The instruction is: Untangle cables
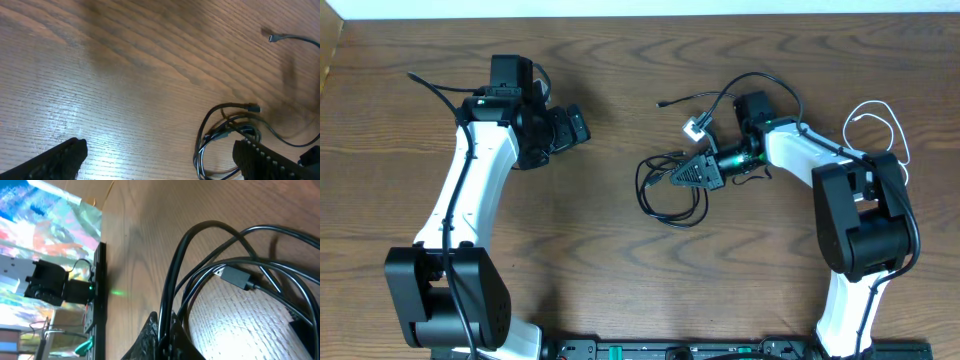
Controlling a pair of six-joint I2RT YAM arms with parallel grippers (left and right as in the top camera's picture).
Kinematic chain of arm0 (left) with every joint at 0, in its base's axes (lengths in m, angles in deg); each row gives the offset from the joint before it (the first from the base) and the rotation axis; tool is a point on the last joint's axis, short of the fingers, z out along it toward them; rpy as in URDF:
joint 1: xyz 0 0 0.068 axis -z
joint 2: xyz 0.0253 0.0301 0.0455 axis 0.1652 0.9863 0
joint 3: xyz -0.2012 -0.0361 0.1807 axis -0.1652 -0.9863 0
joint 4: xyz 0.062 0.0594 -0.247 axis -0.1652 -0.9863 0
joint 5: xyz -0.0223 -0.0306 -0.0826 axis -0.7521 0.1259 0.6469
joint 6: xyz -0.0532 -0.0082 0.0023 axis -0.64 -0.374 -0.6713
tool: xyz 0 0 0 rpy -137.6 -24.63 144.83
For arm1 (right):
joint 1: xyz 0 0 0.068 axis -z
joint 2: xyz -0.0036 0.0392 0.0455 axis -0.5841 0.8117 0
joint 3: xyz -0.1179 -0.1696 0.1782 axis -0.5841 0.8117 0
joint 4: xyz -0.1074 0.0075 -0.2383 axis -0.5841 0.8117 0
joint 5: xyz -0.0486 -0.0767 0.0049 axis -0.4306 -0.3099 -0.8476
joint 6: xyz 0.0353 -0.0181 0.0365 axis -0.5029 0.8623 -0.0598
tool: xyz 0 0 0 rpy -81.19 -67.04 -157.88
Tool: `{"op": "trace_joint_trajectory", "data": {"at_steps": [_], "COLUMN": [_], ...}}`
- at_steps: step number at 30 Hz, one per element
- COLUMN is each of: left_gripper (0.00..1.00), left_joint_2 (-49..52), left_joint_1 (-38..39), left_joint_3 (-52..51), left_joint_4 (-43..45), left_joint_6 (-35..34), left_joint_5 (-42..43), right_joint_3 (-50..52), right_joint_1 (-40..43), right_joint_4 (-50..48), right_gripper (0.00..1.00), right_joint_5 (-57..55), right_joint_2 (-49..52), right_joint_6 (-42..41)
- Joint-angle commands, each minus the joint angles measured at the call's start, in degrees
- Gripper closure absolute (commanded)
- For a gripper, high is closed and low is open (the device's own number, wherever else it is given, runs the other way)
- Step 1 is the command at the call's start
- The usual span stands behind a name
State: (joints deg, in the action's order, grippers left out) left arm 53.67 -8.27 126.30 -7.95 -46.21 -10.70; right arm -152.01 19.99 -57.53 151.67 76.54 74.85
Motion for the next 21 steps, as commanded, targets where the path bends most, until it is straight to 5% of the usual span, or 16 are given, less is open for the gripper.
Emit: {"op": "trace_joint_trajectory", "data": {"at_steps": [1,12,21], "left_gripper": [0.02,0.02,0.02], "left_joint_2": [0.2,0.2,0.2], "left_joint_1": [-0.1,-0.1,-0.1], "left_joint_3": [-0.4,-0.4,-0.4], "left_joint_4": [-0.2,-0.2,-0.2], "left_joint_6": [0.1,0.1,0.1], "left_joint_5": [-0.8,-0.8,-0.8], "right_joint_3": [0.0,-3.2,-3.3], "right_joint_1": [-0.1,0.0,0.1], "right_joint_4": [-0.1,-2.2,-8.9], "right_gripper": [0.99,0.99,0.99], "right_joint_5": [0.9,4.0,-9.0], "right_joint_2": [-0.3,-12.7,-30.4], "right_joint_6": [0.5,-9.4,-16.0]}}
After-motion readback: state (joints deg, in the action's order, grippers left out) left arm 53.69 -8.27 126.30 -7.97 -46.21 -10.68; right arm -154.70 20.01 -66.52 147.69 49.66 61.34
